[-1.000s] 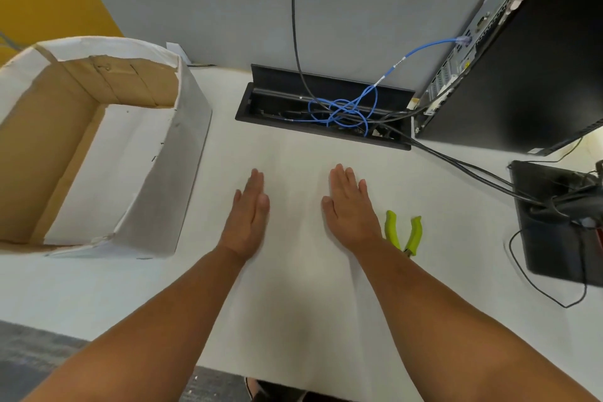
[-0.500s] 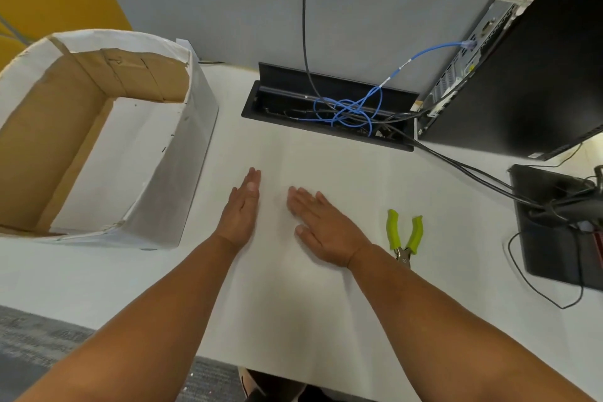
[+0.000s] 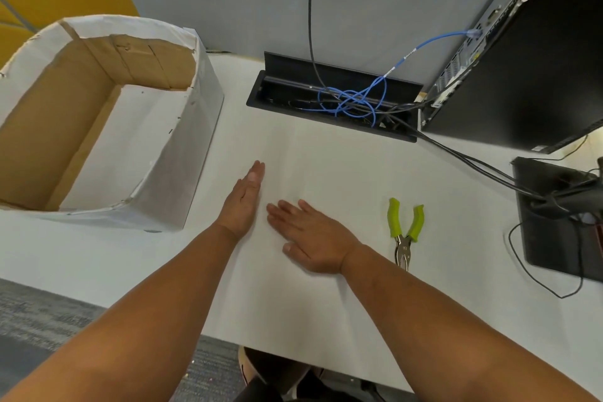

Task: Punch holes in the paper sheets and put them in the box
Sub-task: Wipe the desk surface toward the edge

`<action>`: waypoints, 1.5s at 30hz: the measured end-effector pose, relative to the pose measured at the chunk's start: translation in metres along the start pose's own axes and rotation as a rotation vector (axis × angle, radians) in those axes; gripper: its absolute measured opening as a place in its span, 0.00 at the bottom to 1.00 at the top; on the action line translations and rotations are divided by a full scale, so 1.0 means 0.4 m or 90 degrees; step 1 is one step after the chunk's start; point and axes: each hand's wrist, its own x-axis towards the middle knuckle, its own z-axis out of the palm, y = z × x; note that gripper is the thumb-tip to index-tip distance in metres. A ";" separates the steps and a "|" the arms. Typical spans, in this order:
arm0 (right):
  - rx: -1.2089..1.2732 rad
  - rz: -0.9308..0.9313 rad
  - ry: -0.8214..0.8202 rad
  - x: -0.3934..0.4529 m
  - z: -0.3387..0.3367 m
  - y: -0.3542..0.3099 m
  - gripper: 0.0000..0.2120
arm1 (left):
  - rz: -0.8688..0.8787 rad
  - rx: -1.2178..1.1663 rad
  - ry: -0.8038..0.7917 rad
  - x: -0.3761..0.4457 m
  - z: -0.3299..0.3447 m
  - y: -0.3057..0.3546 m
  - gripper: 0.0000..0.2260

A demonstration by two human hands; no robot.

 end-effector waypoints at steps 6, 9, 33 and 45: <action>0.179 0.138 0.151 -0.068 -0.011 0.008 0.29 | 0.002 -0.009 0.005 -0.043 0.008 -0.016 0.24; 0.191 0.316 0.179 -0.092 -0.016 0.041 0.34 | 0.003 -0.019 0.001 -0.066 0.012 -0.032 0.25; 0.086 0.397 0.135 -0.077 0.041 -0.098 0.34 | 0.098 0.159 -0.116 -0.159 -0.008 -0.076 0.23; 0.137 0.167 0.175 -0.085 0.061 -0.174 0.24 | 0.202 0.597 0.029 -0.213 -0.032 -0.174 0.25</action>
